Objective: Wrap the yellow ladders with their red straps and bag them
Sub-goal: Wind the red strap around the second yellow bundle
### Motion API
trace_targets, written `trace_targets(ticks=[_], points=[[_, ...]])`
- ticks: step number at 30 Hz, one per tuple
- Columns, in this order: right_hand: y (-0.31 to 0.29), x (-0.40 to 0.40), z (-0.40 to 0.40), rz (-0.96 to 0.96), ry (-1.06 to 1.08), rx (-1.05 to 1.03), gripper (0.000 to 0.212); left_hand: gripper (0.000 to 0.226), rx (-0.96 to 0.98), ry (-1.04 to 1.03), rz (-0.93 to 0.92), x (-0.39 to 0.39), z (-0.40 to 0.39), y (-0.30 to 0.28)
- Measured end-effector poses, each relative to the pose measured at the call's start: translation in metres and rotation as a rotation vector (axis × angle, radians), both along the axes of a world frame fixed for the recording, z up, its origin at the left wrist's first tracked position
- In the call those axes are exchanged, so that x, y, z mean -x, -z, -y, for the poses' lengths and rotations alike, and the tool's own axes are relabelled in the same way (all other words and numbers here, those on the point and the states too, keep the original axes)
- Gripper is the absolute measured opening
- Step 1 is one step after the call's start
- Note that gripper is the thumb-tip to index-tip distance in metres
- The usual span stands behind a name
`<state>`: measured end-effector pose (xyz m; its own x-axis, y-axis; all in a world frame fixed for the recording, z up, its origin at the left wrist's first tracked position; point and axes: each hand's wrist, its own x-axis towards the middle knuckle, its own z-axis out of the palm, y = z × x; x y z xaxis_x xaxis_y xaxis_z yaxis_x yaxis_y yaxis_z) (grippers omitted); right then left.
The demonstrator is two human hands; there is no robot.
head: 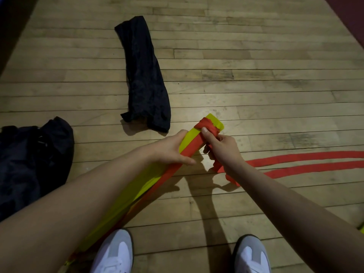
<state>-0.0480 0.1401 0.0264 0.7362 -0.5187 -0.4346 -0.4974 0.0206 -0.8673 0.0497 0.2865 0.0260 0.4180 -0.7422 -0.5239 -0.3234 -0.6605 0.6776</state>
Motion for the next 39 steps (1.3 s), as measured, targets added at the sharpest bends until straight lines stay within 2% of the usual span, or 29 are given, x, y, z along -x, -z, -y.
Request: trace_targets(ticks=[7, 10, 14, 22, 24, 28, 33, 39], points=[[0.003, 0.005, 0.002, 0.017, -0.067, -0.018, 0.041, 0.068, 0.093, -0.045, -0.113, -0.002, -0.007, 0.000], [0.004, 0.005, 0.003, 0.029, -0.090, -0.033, 0.043, 0.052, 0.136, -0.095, -0.145, -0.004, -0.008, -0.001], [0.003, 0.005, 0.003, 0.023, -0.107, -0.034, 0.043, 0.033, 0.091, -0.102, -0.067, -0.005, -0.005, -0.002], [0.001, -0.001, 0.001, 0.020, -0.106, 0.023, 0.050, 0.044, 0.172, -0.239, 0.151, 0.009, -0.003, 0.009], [-0.001, -0.001, 0.003, 0.011, -0.151, -0.049, 0.045, 0.044, 0.163, -0.265, 0.193, 0.010, -0.004, 0.010], [-0.005, -0.002, 0.012, 0.003, -0.257, -0.236, 0.022, 0.044, 0.053, -0.330, 0.315, 0.005, -0.004, 0.009], [-0.009, -0.004, 0.017, -0.030, -0.264, -0.213, 0.020, 0.046, -0.005, -0.204, 0.550, 0.016, -0.001, 0.004], [-0.005, -0.001, 0.016, -0.026, -0.280, -0.266, 0.019, 0.047, -0.034, -0.185, 0.617, 0.019, 0.006, 0.005]])
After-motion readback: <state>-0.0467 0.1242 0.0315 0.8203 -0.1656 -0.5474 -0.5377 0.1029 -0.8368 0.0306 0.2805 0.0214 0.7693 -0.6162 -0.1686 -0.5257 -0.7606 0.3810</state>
